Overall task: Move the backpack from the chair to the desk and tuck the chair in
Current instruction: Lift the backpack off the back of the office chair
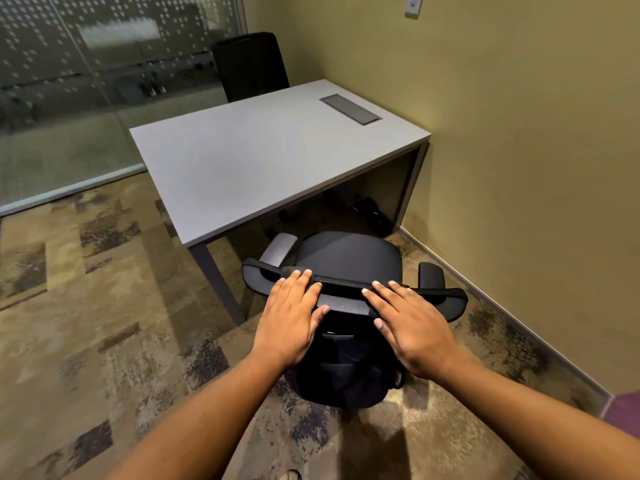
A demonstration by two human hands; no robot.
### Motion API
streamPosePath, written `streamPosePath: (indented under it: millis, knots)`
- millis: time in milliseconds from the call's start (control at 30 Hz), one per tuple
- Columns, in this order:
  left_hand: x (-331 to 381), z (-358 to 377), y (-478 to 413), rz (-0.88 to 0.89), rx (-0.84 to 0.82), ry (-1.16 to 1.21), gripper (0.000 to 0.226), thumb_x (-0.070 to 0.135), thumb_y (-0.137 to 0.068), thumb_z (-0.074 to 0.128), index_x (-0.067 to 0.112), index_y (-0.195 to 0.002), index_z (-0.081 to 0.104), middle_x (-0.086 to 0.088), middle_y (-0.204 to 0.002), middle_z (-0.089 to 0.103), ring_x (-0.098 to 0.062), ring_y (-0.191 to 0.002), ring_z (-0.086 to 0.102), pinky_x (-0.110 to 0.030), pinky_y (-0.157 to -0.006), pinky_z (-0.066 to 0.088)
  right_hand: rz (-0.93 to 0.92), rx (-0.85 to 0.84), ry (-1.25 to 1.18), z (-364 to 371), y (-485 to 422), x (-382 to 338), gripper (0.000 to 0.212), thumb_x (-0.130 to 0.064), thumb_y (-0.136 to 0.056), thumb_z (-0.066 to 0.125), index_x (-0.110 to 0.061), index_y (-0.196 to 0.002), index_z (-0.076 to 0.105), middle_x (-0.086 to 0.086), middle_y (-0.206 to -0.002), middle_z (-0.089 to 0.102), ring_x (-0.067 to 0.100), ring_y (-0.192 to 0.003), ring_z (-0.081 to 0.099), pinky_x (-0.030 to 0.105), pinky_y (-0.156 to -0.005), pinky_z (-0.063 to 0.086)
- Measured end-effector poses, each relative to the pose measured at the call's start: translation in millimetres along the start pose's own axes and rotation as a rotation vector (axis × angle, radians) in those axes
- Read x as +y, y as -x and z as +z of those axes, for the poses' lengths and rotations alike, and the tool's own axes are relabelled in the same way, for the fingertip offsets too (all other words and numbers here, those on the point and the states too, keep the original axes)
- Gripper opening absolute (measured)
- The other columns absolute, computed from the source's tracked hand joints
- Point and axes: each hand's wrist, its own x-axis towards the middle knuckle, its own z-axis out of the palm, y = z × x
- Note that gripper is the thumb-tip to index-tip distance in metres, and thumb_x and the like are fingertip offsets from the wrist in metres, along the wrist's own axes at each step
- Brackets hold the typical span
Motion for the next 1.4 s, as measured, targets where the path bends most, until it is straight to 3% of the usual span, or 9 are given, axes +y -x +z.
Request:
streamPosePath:
  millis: [233, 400, 533, 700, 833, 1000, 1133, 1233, 1400]
  knots:
    - [-1.0, -7.2, -1.0, 0.031, 0.001, -0.010, 0.059, 0.054, -0.099, 0.020, 0.018, -0.138, 0.046, -0.008, -0.154, 0.036, -0.025, -0.144, 0.026, -0.041, -0.120, 0.014, 0.002, -0.003, -0.031, -1.5, -0.6, 0.9, 0.052, -0.053, -0.097, 0.021, -0.036, -0.146, 0.026, -0.008, -0.158, 0.028, 0.016, -0.146, 0.023, 0.034, -0.119, 0.020]
    - [-12.6, -23.4, -11.4, 0.163, -0.102, -0.135, 0.061, 0.064, -0.093, 0.034, 0.021, -0.136, 0.045, -0.012, -0.155, 0.033, -0.030, -0.142, 0.029, -0.041, -0.116, 0.021, 0.053, -0.025, -0.068, -1.8, -4.4, 1.8, 0.055, -0.064, -0.092, 0.024, -0.039, -0.140, 0.030, 0.001, -0.162, 0.013, 0.019, -0.149, 0.013, 0.036, -0.118, 0.022]
    - [-24.3, -42.2, -23.3, 0.260, -0.267, -0.257, 0.060, 0.035, -0.093, 0.057, 0.022, -0.145, 0.030, -0.018, -0.159, 0.019, -0.032, -0.145, 0.024, -0.041, -0.112, 0.030, 0.082, -0.061, -0.062, -2.8, -8.0, 1.6, 0.060, -0.070, -0.088, 0.024, -0.038, -0.138, 0.031, 0.005, -0.161, 0.018, 0.020, -0.149, 0.013, 0.036, -0.118, 0.021]
    - [-25.8, -61.4, -30.3, 0.302, -0.321, -0.372, 0.050, 0.008, -0.095, 0.052, 0.014, -0.140, 0.031, -0.027, -0.151, 0.031, -0.037, -0.136, 0.038, -0.049, -0.076, 0.057, 0.105, -0.074, -0.080, -5.0, -7.9, -0.4, 0.059, -0.070, -0.087, 0.028, -0.037, -0.136, 0.033, 0.002, -0.160, 0.022, 0.018, -0.148, 0.016, 0.036, -0.119, 0.021]
    - [-29.0, -60.6, -29.1, 0.331, -0.335, -0.372, 0.055, 0.000, -0.092, 0.046, 0.009, -0.143, 0.030, -0.024, -0.139, 0.046, -0.036, -0.125, 0.049, -0.049, -0.074, 0.056, 0.096, -0.072, -0.082, -5.9, -7.5, 0.7, 0.057, -0.067, -0.089, 0.030, -0.037, -0.137, 0.033, 0.002, -0.160, 0.022, 0.018, -0.148, 0.015, 0.034, -0.119, 0.019]
    - [-30.8, -54.7, -19.3, 0.312, -0.333, -0.307, 0.063, 0.002, -0.097, 0.038, 0.012, -0.153, 0.012, -0.024, -0.152, 0.033, -0.035, -0.139, 0.035, -0.048, -0.089, 0.051, 0.084, -0.047, -0.076, -6.2, -5.0, 1.7, 0.054, -0.066, -0.089, 0.032, -0.037, -0.135, 0.036, 0.000, -0.159, 0.025, 0.017, -0.147, 0.018, 0.031, -0.116, 0.019]
    - [-24.6, -59.9, -28.5, 0.396, -0.281, -0.393, 0.049, 0.004, -0.095, 0.043, 0.013, -0.142, 0.034, -0.020, -0.113, 0.057, -0.038, -0.101, 0.060, -0.039, -0.055, 0.041, 0.081, -0.058, -0.078, -6.3, -4.5, 4.6, 0.053, -0.066, -0.089, 0.033, -0.038, -0.134, 0.036, -0.002, -0.159, 0.024, 0.016, -0.147, 0.018, 0.031, -0.116, 0.019]
    - [-21.1, -70.9, -38.0, 0.432, -0.287, -0.437, 0.020, 0.005, -0.094, 0.043, 0.007, -0.112, 0.050, -0.015, -0.095, 0.064, -0.037, -0.086, 0.065, -0.036, -0.052, 0.031, 0.075, -0.072, -0.078, -7.6, -4.9, 8.4, 0.053, -0.065, -0.090, 0.034, -0.038, -0.135, 0.035, -0.003, -0.160, 0.022, 0.015, -0.147, 0.016, 0.031, -0.118, 0.017]
    - [-51.8, -80.1, -37.4, 0.429, -0.292, -0.412, 0.015, 0.014, -0.097, 0.046, 0.010, -0.110, 0.046, -0.019, -0.099, 0.061, -0.037, -0.082, 0.064, -0.039, -0.049, 0.038, 0.071, -0.075, -0.053, -8.9, -3.3, 15.3, 0.052, -0.064, -0.090, 0.035, -0.038, -0.135, 0.036, -0.006, -0.160, 0.021, 0.012, -0.148, 0.014, 0.028, -0.117, 0.016]
